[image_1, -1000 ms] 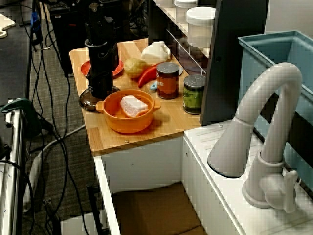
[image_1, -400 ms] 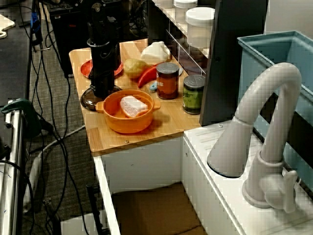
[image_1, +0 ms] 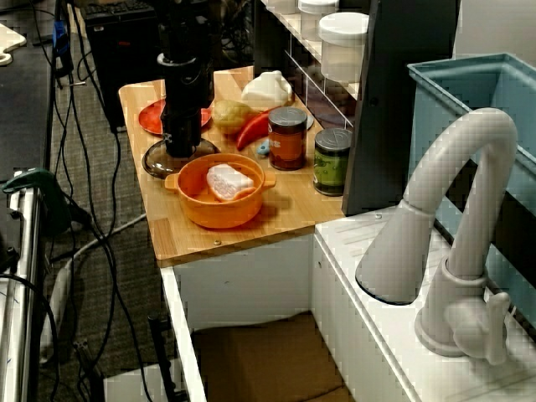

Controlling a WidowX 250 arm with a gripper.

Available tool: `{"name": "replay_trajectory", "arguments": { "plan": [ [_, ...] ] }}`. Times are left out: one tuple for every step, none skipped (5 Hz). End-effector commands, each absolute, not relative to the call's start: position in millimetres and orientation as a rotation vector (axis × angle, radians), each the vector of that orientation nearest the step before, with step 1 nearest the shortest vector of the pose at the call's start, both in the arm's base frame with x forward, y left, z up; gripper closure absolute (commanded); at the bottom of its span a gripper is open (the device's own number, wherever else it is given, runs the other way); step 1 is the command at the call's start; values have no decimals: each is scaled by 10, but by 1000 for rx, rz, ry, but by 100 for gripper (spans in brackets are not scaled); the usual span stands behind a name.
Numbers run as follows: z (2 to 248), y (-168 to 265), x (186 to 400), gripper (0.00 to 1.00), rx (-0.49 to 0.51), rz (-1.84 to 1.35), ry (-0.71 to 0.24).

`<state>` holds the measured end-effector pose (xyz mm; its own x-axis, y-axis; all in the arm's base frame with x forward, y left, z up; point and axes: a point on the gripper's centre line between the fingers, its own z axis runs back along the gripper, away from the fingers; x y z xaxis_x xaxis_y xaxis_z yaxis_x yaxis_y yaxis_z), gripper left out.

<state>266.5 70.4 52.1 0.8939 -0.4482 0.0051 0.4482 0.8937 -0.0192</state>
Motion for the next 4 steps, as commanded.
{"name": "replay_trajectory", "arguments": {
  "plan": [
    [874,708,2836,100,-32,-443,-73],
    [960,702,2869,100,-43,-440,-91],
    [1005,725,2921,100,-48,-430,-99],
    [1035,729,2940,100,-54,-425,-105]
  ]
}}
